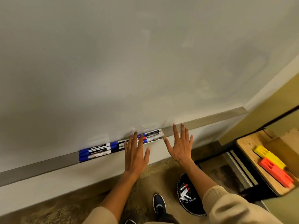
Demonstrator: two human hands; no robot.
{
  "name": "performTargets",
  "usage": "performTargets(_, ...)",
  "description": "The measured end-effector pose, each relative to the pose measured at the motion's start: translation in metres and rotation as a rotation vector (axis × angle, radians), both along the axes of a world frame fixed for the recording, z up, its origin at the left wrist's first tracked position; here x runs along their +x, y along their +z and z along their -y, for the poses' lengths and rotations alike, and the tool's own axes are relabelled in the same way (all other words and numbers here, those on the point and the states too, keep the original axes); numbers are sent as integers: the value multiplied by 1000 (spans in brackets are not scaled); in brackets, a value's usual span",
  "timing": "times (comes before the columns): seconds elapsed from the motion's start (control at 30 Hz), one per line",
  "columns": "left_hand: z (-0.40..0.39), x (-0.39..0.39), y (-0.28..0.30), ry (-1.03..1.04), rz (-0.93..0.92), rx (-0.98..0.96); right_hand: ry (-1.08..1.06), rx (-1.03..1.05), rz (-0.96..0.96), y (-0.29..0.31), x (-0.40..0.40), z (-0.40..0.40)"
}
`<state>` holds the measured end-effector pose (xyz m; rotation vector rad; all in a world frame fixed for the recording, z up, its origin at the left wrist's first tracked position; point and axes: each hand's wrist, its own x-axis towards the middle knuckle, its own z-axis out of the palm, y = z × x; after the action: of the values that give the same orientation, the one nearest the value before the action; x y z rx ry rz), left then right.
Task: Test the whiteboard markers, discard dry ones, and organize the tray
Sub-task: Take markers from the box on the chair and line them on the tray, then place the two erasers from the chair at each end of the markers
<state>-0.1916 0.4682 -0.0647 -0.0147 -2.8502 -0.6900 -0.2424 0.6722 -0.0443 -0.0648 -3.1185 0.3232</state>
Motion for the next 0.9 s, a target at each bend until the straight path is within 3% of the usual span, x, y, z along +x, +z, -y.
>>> performTargets(0.17, -37, -15, 6, -231, 37, -119, -50, 63, -24, 7, 28, -27)
performTargets(0.53, -125, -44, 21, -462, 56, -260, -240, 59, -67, 17, 59, -116)
performTargets(0.9, -315, -70, 22, -661, 84, -323, -481, 21, -81, 6, 73, -307)
